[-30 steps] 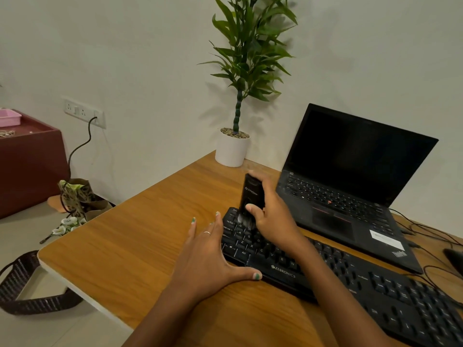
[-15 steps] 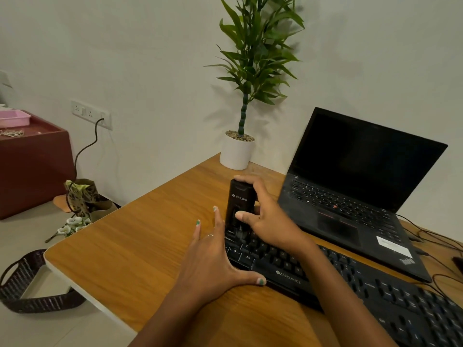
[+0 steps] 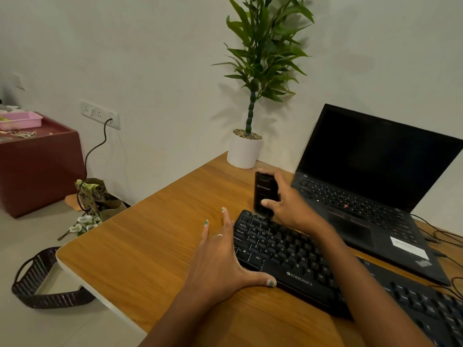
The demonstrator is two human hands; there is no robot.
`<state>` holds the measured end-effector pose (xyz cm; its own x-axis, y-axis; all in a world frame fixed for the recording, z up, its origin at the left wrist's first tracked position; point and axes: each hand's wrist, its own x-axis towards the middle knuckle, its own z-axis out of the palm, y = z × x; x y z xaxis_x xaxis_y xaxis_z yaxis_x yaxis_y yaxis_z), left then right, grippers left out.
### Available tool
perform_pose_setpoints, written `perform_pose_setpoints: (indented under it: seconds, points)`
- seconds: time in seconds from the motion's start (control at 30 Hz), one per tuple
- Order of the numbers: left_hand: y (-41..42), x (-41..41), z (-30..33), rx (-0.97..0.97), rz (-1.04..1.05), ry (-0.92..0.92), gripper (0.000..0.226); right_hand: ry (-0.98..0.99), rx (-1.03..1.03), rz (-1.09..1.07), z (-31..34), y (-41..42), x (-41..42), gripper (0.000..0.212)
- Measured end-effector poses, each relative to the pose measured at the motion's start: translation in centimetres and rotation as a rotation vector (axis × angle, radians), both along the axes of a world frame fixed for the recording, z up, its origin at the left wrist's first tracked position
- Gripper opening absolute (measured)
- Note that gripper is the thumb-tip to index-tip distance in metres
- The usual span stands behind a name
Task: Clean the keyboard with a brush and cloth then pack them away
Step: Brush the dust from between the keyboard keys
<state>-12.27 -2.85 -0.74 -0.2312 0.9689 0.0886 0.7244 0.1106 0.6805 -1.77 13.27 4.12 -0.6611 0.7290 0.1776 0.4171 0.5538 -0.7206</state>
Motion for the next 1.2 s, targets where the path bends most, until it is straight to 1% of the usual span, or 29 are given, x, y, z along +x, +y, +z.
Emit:
perform_pose_setpoints:
  seconds: [0.03,0.1,0.17,0.27,0.4,0.57,0.63,0.73,0.8,0.83,0.93,1.1,1.2]
  points:
    - [0.0,0.0,0.0,0.001,-0.002,-0.007,0.147,-0.028,0.003,0.000,0.1,0.3,1.0,0.065]
    - [0.1,0.0,0.0,-0.002,0.001,-0.013,0.147,-0.017,-0.004,-0.011,0.2,0.4,2.3,0.064]
    - [0.1,0.1,0.0,0.002,0.003,-0.012,0.146,0.053,-0.029,-0.018,0.1,0.2,2.1,0.064]
    - [0.1,0.1,-0.1,0.024,0.007,-0.019,0.146,0.164,-0.071,-0.019,-0.6,-0.6,-0.4,0.063]
    - [0.5,-0.4,-1.0,0.018,0.028,-0.075,0.149,0.087,0.029,-0.014,-0.9,-2.0,-2.3,0.066]
    - [1.0,-0.9,-1.7,0.031,0.008,-0.147,0.148,0.221,-0.109,0.099,-0.5,-5.1,0.5,0.061]
    - [1.1,-0.9,-1.9,0.038,0.004,-0.171,0.148,0.220,-0.145,0.157,-0.7,-6.5,1.2,0.061]
    - [1.1,-0.9,-1.9,0.039,-0.004,-0.174,0.149,0.140,-0.044,0.136,-0.5,-6.6,0.9,0.063]
    - [1.2,-1.1,-2.2,0.036,-0.010,-0.176,0.150,0.103,0.035,0.058,-0.6,-5.6,0.0,0.063]
    - [1.3,-1.2,-2.2,0.041,-0.016,-0.179,0.149,0.120,0.046,0.021,-0.5,-5.4,-0.3,0.063]
    - [1.3,-1.4,-2.3,0.065,-0.030,-0.217,0.147,0.203,-0.012,-0.002,-0.7,-5.2,-0.4,0.062]
    - [1.7,-1.9,-3.0,0.108,-0.059,-0.280,0.149,0.177,-0.087,0.122,-0.4,-7.1,1.2,0.063]
    - [1.7,-2.0,-3.2,0.131,-0.049,-0.301,0.150,0.205,-0.137,0.161,-0.3,-7.8,1.1,0.063]
